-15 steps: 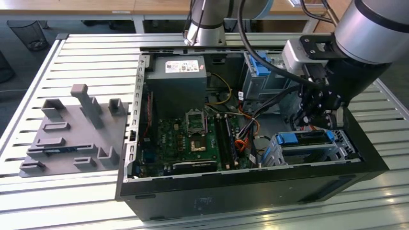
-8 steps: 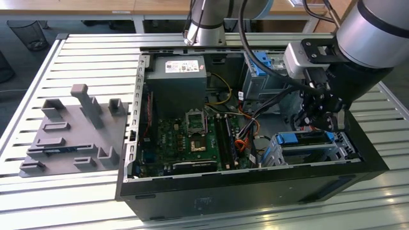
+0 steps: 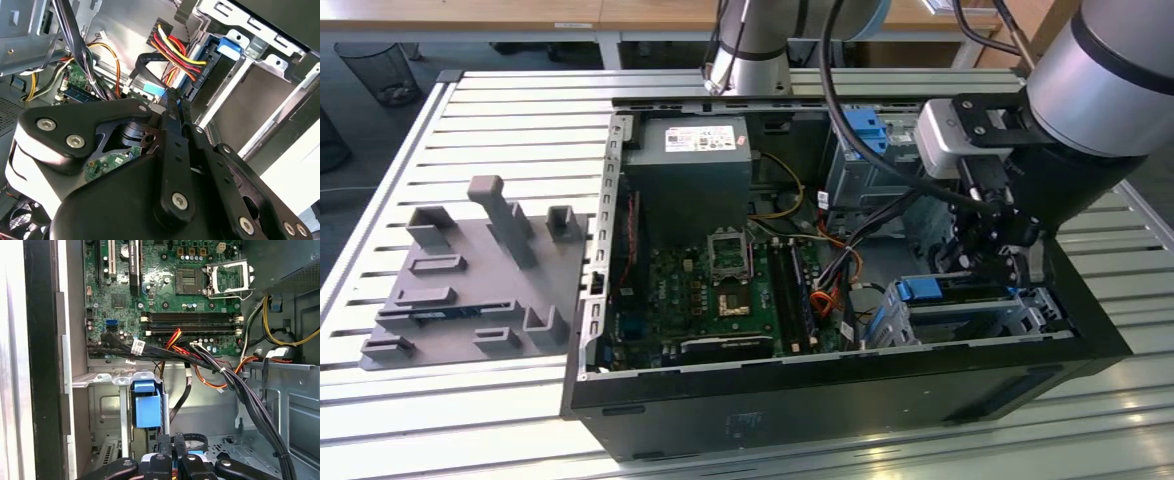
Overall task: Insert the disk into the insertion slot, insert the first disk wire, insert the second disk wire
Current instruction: 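Insert the second disk wire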
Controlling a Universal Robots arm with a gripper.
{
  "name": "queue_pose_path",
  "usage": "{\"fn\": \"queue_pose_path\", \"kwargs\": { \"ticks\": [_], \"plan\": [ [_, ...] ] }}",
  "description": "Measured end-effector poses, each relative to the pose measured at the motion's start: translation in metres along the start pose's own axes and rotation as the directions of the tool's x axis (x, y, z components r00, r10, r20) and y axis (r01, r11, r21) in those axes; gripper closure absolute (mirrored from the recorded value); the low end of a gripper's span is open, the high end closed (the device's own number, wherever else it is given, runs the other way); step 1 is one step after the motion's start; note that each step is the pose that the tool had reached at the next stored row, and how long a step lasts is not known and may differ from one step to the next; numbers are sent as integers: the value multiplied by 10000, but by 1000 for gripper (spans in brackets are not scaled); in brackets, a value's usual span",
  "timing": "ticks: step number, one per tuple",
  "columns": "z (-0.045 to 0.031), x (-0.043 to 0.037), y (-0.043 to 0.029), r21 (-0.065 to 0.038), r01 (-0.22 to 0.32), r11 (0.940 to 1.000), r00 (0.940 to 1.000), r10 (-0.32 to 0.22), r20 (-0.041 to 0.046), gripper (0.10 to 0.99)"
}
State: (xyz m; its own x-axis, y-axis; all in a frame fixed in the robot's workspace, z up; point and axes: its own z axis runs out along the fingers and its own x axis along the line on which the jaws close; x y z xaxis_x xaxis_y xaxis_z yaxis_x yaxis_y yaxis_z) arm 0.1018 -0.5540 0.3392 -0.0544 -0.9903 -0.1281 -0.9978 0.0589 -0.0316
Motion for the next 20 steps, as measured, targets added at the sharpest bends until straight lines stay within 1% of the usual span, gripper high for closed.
{"fn": "queue_pose_path", "kwargs": {
  "ticks": [5,10,15,20],
  "plan": [
    [-1,58,-3,1,0,10000,10000,0,1,937],
    [10,65,-4,10,2,10000,10000,-2,25,937],
    [11,97,-5,13,0,10000,10000,0,26,937],
    [20,102,-11,13,2,10000,10000,-2,26,937]
  ]
}}
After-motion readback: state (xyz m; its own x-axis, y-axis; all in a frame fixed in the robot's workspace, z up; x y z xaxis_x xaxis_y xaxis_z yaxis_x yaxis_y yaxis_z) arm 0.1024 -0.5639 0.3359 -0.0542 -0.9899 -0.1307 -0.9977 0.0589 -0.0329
